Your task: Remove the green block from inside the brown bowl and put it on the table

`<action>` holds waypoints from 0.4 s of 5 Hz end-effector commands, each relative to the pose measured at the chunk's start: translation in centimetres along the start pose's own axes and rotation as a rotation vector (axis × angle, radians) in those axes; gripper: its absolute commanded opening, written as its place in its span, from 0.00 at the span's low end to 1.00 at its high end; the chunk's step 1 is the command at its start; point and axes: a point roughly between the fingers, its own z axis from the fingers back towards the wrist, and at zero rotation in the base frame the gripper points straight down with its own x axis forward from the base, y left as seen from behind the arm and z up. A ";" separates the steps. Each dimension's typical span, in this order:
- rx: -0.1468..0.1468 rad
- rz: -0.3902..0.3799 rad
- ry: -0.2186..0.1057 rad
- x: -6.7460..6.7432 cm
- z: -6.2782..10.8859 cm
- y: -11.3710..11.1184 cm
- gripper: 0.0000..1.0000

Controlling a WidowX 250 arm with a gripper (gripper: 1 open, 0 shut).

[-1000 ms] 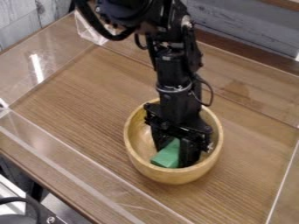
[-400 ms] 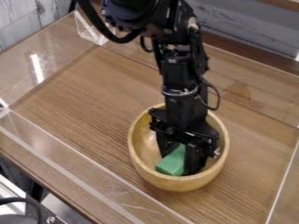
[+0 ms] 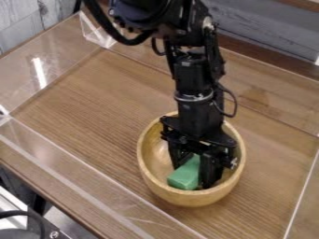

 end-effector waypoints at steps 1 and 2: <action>0.000 -0.034 -0.077 1.0 2.1 -0.9 0.00; -0.006 -0.035 -0.077 1.1 2.3 -1.1 0.00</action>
